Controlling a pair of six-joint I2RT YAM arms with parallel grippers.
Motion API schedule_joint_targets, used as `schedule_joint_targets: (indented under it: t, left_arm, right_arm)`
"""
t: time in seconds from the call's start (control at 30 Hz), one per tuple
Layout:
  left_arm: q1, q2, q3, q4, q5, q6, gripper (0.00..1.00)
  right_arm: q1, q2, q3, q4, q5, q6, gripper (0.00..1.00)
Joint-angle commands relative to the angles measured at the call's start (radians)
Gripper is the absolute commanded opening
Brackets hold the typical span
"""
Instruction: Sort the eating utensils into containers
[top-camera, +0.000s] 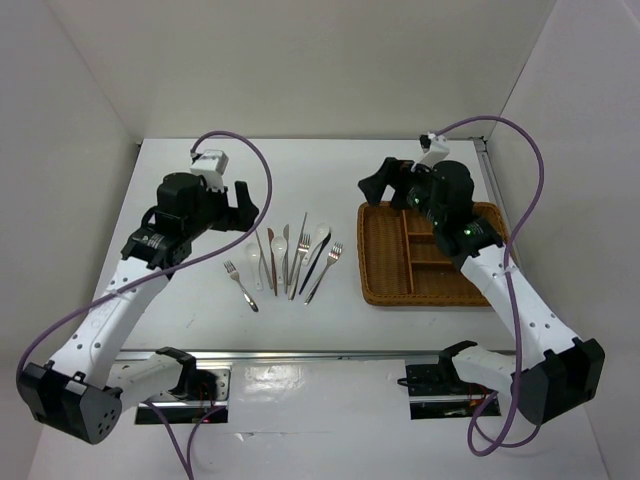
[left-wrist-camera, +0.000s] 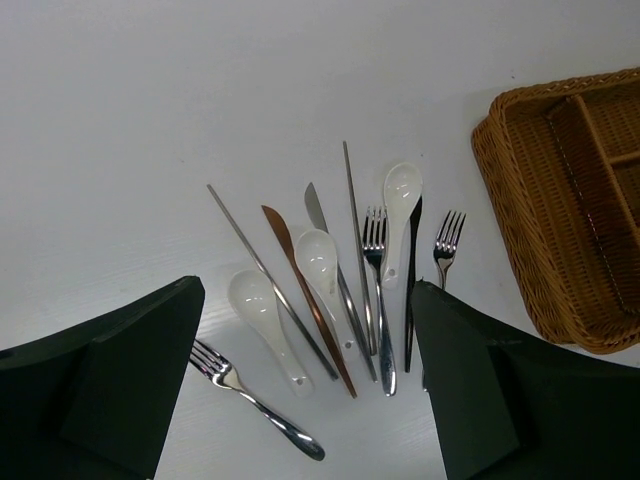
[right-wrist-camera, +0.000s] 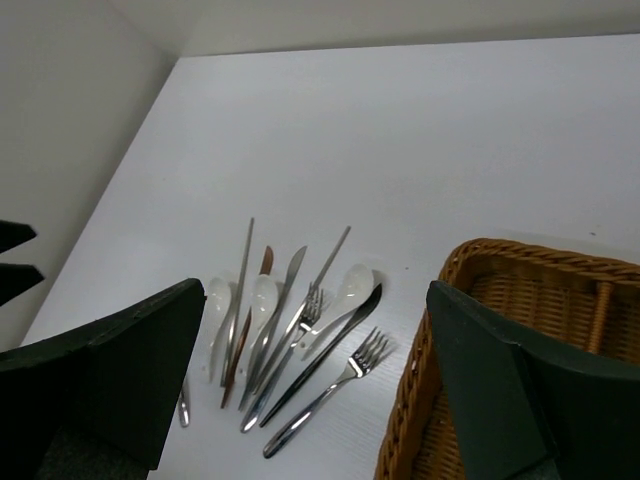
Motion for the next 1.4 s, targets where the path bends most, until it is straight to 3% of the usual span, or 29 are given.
schedule_joint_targets:
  t: [0.0, 0.07, 0.4, 0.47, 0.6, 0.73, 0.83, 0.97, 1.1, 1.37]
  left_arm:
    - [-0.001, 0.023, 0.042, -0.005, 0.048, -0.007, 1.00]
    - [-0.001, 0.050, 0.063, -0.037, 0.028, -0.007, 1.00]
    - [-0.001, 0.050, 0.054, -0.049, -0.082, -0.061, 1.00]
    - [-0.001, 0.041, 0.054, -0.049, -0.101, -0.077, 0.99]
    - [-0.001, 0.003, 0.014, -0.022, -0.101, -0.139, 0.99]
    - [-0.001, -0.010, -0.032, 0.003, -0.112, -0.220, 0.99]
    - [-0.001, -0.010, -0.093, 0.007, -0.121, -0.338, 0.94]
    - [-0.001, -0.056, -0.271, 0.145, -0.121, -0.426, 0.91]
    - [-0.001, -0.065, -0.331, 0.193, -0.204, -0.426, 0.89]
    - [-0.001, -0.002, -0.395, 0.354, -0.205, -0.346, 0.86]
  right_arm:
    - [-0.005, 0.020, -0.038, 0.049, -0.135, 0.032, 1.00]
    - [0.013, 0.038, -0.059, 0.081, -0.198, 0.060, 1.00]
    - [0.153, 0.244, -0.029, 0.095, -0.169, 0.069, 1.00]
    - [0.162, 0.273, -0.041, 0.144, -0.229, 0.081, 1.00]
    - [0.206, 0.348, -0.055, 0.245, -0.304, 0.100, 0.90]
    - [0.269, 0.474, 0.035, 0.235, -0.269, 0.089, 0.87]
    - [0.279, 0.514, 0.072, 0.207, -0.260, 0.080, 0.83]
    - [0.279, 0.488, 0.060, 0.187, -0.217, 0.080, 0.83]
    - [0.279, 0.413, 0.021, 0.175, -0.136, 0.060, 0.87]
    - [0.269, 0.305, -0.026, 0.134, -0.001, 0.060, 0.89]
